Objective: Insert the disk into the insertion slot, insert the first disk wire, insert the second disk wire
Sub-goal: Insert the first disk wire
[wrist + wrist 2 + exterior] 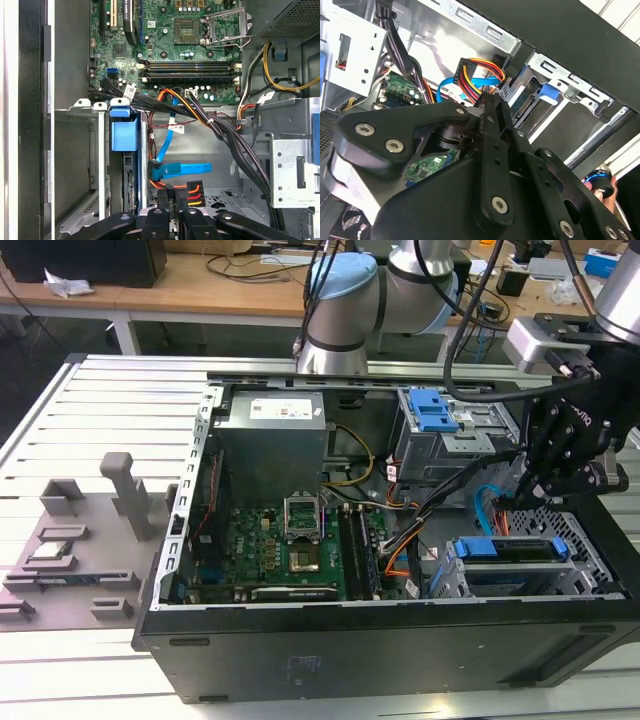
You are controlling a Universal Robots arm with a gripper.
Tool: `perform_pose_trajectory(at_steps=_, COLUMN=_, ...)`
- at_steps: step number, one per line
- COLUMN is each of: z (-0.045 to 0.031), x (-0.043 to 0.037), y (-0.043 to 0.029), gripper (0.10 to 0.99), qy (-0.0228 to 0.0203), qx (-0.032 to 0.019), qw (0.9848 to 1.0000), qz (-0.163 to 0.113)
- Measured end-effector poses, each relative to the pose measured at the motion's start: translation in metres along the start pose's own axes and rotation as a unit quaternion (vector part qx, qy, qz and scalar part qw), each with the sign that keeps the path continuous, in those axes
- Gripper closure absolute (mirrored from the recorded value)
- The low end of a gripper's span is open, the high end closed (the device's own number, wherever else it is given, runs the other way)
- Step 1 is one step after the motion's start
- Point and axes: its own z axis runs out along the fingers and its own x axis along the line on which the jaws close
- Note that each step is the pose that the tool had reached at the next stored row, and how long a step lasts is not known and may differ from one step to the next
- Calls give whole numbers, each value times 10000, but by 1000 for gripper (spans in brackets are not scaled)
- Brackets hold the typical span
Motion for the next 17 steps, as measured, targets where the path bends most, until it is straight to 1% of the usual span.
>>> perform_pose_trajectory(at_steps=2, z=0, x=1, y=0, gripper=918, qy=2, qx=0, qw=10000, qz=0)
perform_pose_trajectory(at_steps=5, z=1, x=35, y=-1, gripper=918, qy=2, qx=0, qw=10000, qz=0)
perform_pose_trajectory(at_steps=13, z=8, x=314, y=-6, gripper=918, qy=2, qx=0, qw=10000, qz=0)
perform_pose_trajectory(at_steps=15, z=9, x=353, y=-7, gripper=918, qy=2, qx=0, qw=10000, qz=0)
perform_pose_trajectory(at_steps=17, z=17, x=359, y=-11, gripper=918, qy=1, qx=0, qw=10000, qz=0)
